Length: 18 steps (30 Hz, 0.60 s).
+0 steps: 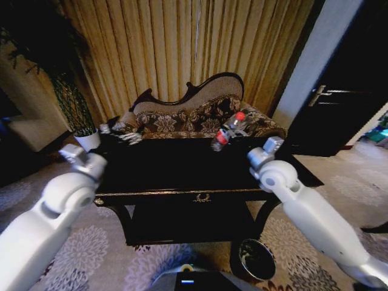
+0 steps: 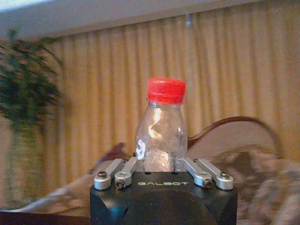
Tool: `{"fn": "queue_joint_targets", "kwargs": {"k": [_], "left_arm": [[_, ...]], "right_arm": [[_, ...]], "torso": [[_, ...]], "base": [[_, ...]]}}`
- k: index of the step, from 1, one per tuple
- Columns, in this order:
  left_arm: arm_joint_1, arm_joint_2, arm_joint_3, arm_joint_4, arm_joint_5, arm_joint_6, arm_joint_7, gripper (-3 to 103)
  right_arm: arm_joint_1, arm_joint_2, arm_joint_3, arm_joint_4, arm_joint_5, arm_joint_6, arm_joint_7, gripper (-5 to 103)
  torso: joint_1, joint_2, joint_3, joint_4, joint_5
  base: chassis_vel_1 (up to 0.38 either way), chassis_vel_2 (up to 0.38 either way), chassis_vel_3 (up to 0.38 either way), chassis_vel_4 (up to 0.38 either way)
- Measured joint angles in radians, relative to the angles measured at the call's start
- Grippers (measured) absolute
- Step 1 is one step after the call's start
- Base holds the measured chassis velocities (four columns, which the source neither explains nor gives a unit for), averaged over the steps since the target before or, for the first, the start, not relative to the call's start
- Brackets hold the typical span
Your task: Move to the front of the table and place the trash on the table into the trash bin.
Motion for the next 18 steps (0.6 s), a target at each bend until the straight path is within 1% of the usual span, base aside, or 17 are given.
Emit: {"fn": "queue_joint_targets", "kwargs": {"k": [1, 2, 4, 5, 7, 10, 11, 13, 14, 16, 18], "left_arm": [[0.043, -0.007, -0.074, 0.001, -0.009, 0.007, -0.003, 100], [0.043, -0.007, -0.074, 0.001, -0.009, 0.007, -0.003, 100], [0.081, -0.015, -0.159, 0.006, -0.043, 0.039, -0.029, 100], [0.089, -0.016, -0.181, 0.015, -0.054, 0.049, -0.045, 100], [0.095, -0.018, -0.194, 0.027, -0.058, 0.053, -0.052, 100], [0.110, -0.043, -0.228, 0.116, -0.052, 0.045, -0.058, 100], [0.110, -0.043, -0.228, 0.116, -0.052, 0.045, -0.058, 100], [0.129, -0.073, -0.263, 0.174, -0.048, 0.034, -0.032, 100], [0.129, -0.073, -0.263, 0.174, -0.048, 0.034, -0.032, 100], [0.162, -0.093, -0.310, 0.191, -0.047, 0.034, -0.008, 100], [0.171, -0.097, -0.322, 0.191, -0.047, 0.037, -0.006, 100]], "right_arm": [[-0.022, -0.026, 0.044, -0.003, 0.000, -0.010, 0.007, 25], [-0.022, -0.026, 0.044, -0.003, 0.000, -0.010, 0.007, 25], [-0.056, -0.061, 0.101, -0.013, 0.001, -0.026, 0.011, 25], [-0.075, -0.076, 0.124, -0.019, 0.001, -0.029, 0.011, 25], [-0.089, -0.084, 0.143, -0.022, 0.002, -0.030, 0.011, 25], [-0.153, -0.106, 0.218, -0.042, 0.009, -0.030, 0.010, 25], [-0.153, -0.106, 0.218, -0.042, 0.009, -0.030, 0.010, 25], [-0.197, -0.111, 0.262, -0.058, 0.012, -0.025, 0.010, 25], [-0.197, -0.111, 0.262, -0.058, 0.012, -0.025, 0.010, 25], [-0.221, -0.111, 0.286, -0.070, 0.011, -0.019, 0.010, 25], [-0.226, -0.111, 0.292, -0.073, 0.008, -0.018, 0.010, 25]], "torso": [[0.000, 0.000, 0.000, 0.0000, 0.0002], [0.000, 0.000, 0.000, 0.0000, 0.0002], [0.000, 0.000, 0.000, -0.0003, 0.0001], [0.000, 0.000, 0.000, -0.0003, 0.0003], [0.000, 0.000, 0.000, -0.0004, 0.0005], [0.000, 0.000, 0.000, -0.0006, 0.0002], [0.000, 0.000, 0.000, -0.0006, 0.0002], [0.000, 0.000, 0.000, -0.0006, -0.0003], [0.000, 0.000, 0.000, -0.0006, -0.0003], [0.000, 0.000, 0.000, -0.0002, -0.0001], [0.000, 0.000, 0.000, -0.0001, -0.0001]], "base": [[0.000, 0.000, 0.000, 0.000], [0.000, 0.000, 0.000, 0.000], [0.000, 0.000, 0.000, 0.000], [0.000, 0.000, 0.000, 0.000], [0.000, 0.000, 0.000, 0.000], [0.000, 0.000, 0.000, 0.000], [0.000, 0.000, 0.000, 0.000], [0.000, 0.000, 0.000, 0.000], [0.000, 0.000, 0.000, 0.000], [0.000, 0.000, 0.000, 0.000], [0.000, 0.000, 0.000, 0.000]]}}
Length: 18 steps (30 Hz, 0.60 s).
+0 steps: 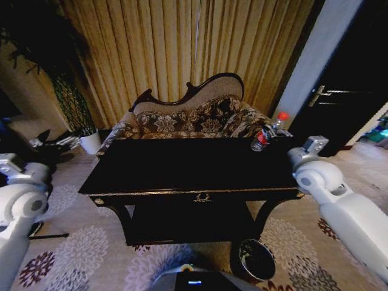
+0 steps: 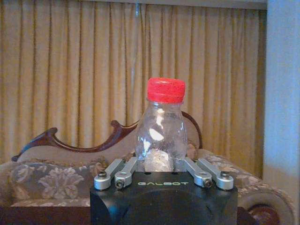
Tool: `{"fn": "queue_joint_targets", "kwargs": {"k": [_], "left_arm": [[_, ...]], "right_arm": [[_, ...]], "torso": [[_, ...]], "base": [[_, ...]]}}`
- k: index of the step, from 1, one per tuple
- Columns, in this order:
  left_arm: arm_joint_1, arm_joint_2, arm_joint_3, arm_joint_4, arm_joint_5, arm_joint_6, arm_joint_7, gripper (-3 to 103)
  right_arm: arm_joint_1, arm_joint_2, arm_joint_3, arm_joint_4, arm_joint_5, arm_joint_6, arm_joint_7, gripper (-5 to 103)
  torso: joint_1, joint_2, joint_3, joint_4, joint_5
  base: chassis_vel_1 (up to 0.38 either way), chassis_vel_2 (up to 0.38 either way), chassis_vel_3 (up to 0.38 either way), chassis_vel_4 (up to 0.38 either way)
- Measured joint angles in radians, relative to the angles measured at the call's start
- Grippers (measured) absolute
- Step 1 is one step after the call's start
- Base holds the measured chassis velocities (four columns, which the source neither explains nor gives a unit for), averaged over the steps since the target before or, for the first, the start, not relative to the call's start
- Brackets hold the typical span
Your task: Move to the front of the table and place the trash on the table into the trash bin.
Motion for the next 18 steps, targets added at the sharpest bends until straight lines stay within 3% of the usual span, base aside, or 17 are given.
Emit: {"fn": "queue_joint_targets", "kwargs": {"k": [3, 8, 15, 18], "left_arm": [[0.033, -0.011, -0.042, -0.010, 0.001, 0.022, 0.003, 100], [0.032, -0.012, -0.035, -0.012, 0.000, 0.021, 0.009, 100], [-0.006, 0.003, 0.021, 0.002, -0.044, -0.077, 0.121, 100], [-0.016, 0.012, 0.026, 0.002, -0.050, -0.082, 0.130, 100]], "right_arm": [[-0.018, 0.010, 0.008, -0.002, -0.011, 0.002, 0.001, 25], [-0.025, 0.022, 0.001, 0.007, -0.021, 0.002, 0.006, 25], [-0.035, 0.048, -0.015, 0.041, -0.019, -0.003, 0.007, 25], [-0.034, 0.053, -0.017, 0.050, -0.017, -0.007, 0.008, 25]], "torso": [[0.000, 0.000, 0.000, 0.0000, 0.0004], [0.000, 0.000, 0.000, -0.0001, 0.0003], [0.000, 0.000, 0.000, -0.0003, 0.0002], [0.000, 0.000, 0.000, -0.0004, 0.0002]], "base": [[0.000, 0.000, 0.000, 0.000], [0.000, 0.000, 0.000, 0.000], [0.000, 0.000, 0.000, 0.000], [0.000, 0.000, 0.000, 0.000]]}}
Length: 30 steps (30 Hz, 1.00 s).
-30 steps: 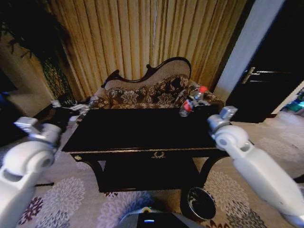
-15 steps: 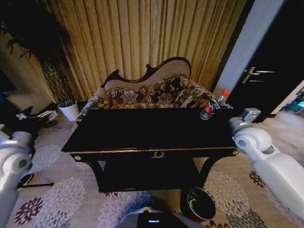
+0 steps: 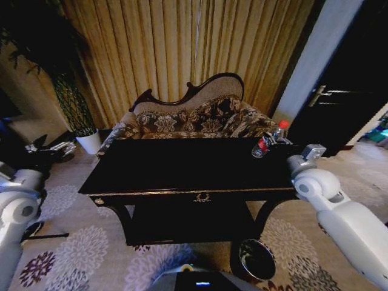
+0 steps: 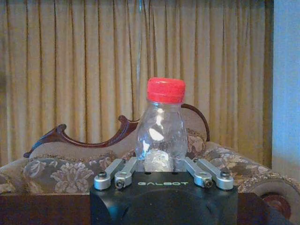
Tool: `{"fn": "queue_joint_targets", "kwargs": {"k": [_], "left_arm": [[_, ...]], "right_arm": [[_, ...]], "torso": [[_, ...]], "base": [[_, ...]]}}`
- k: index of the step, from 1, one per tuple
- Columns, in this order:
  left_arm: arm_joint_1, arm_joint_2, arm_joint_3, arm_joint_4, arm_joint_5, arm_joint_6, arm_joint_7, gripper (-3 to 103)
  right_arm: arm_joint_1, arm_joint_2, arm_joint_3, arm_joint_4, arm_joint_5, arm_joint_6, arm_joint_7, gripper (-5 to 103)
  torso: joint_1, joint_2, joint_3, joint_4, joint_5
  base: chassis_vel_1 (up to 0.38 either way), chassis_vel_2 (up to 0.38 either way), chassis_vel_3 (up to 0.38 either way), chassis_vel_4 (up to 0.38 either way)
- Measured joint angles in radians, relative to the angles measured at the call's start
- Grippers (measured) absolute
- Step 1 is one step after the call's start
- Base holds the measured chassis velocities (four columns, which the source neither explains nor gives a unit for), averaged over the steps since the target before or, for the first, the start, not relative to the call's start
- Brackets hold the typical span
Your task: Move to the front of the table and place the trash on the table into the trash bin.
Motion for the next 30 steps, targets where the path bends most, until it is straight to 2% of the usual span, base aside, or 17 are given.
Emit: {"fn": "queue_joint_targets", "kwargs": {"k": [5, 8, 19, 24, 30], "left_arm": [[-0.003, 0.004, 0.004, -0.001, 0.000, 0.000, 0.000, 100], [0.001, -0.010, 0.008, -0.009, 0.024, 0.019, -0.017, 100], [0.015, -0.035, 0.016, -0.038, 0.050, 0.032, -0.033, 100], [0.009, -0.038, 0.039, -0.045, 0.058, 0.032, -0.034, 100], [0.008, -0.052, 0.058, -0.052, 0.078, 0.032, -0.035, 100]], "right_arm": [[-0.002, 0.006, -0.002, 0.011, 0.000, -0.001, 0.001, 25], [-0.013, 0.017, -0.003, 0.025, -0.003, -0.003, 0.002, 25], [-0.039, 0.034, 0.013, 0.030, -0.020, -0.003, 0.002, 25], [-0.060, 0.049, 0.019, 0.031, -0.051, 0.017, -0.001, 25], [-0.095, 0.084, 0.011, 0.016, -0.090, 0.025, -0.024, 25]], "torso": [[0.000, 0.000, 0.000, 0.0004, -0.0002], [0.000, 0.000, 0.000, 0.0002, -0.0001], [0.000, 0.000, 0.000, 0.0002, 0.0001], [-0.001, 0.001, 0.000, 0.0001, -0.0003], [-0.001, 0.001, -0.001, 0.0004, -0.0001]], "base": [[0.059, -0.047, -0.046, 0.043], [0.125, -0.134, -0.140, 0.130], [0.231, -0.243, -0.264, 0.260], [0.241, -0.269, -0.260, 0.254], [0.093, -0.071, -0.099, 0.119]]}}
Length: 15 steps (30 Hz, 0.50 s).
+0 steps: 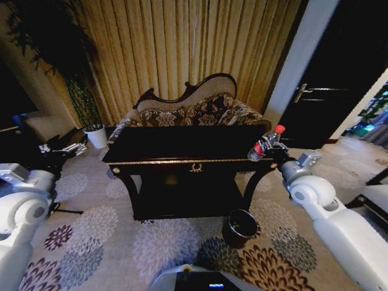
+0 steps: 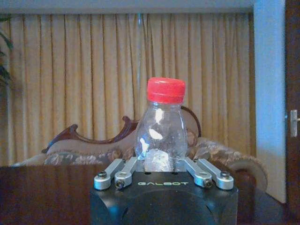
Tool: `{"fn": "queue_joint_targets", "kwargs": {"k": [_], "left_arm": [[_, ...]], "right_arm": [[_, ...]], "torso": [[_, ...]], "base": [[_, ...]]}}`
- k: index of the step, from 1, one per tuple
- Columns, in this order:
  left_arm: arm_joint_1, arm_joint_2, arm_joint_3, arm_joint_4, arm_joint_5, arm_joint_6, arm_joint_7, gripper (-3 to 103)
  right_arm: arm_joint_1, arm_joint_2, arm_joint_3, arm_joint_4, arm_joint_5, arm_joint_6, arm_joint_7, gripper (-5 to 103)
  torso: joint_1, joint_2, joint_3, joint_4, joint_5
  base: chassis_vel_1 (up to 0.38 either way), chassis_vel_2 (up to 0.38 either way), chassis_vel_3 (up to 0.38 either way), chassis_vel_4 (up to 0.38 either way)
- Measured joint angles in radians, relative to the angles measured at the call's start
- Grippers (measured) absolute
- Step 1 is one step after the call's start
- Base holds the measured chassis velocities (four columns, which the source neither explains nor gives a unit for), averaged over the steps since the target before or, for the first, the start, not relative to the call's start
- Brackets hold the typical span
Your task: Move to the front of the table and place the trash on the table into the trash bin.
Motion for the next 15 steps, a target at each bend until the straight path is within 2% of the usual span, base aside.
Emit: {"fn": "queue_joint_targets", "kwargs": {"k": [6, 8, 14, 15], "left_arm": [[-0.001, -0.019, 0.018, -0.002, 0.015, -0.002, 0.001, 100], [-0.001, -0.024, 0.021, -0.009, 0.017, -0.003, 0.001, 100], [-0.007, -0.023, 0.027, -0.011, 0.017, -0.004, 0.002, 100], [-0.012, -0.022, 0.032, -0.010, 0.017, -0.004, 0.001, 100]], "right_arm": [[-0.048, 0.057, -0.037, -0.076, -0.081, 0.007, -0.032, 25], [-0.061, 0.092, -0.064, -0.159, -0.130, 0.023, -0.049, 25], [-0.069, 0.141, -0.113, -0.273, -0.170, 0.028, -0.056, 25], [-0.064, 0.166, -0.138, -0.334, -0.206, 0.033, -0.058, 25]], "torso": [[0.002, -0.002, 0.001, -0.0003, -0.0002], [0.002, -0.002, 0.001, -0.0001, 0.0003], [0.001, -0.001, 0.000, -0.0001, 0.0000], [0.001, -0.001, 0.000, -0.0004, 0.0000]], "base": [[-0.015, 0.028, 0.018, -0.025], [-0.020, 0.034, 0.016, -0.019], [0.000, 0.000, 0.000, 0.000], [0.000, 0.000, 0.000, 0.000]]}}
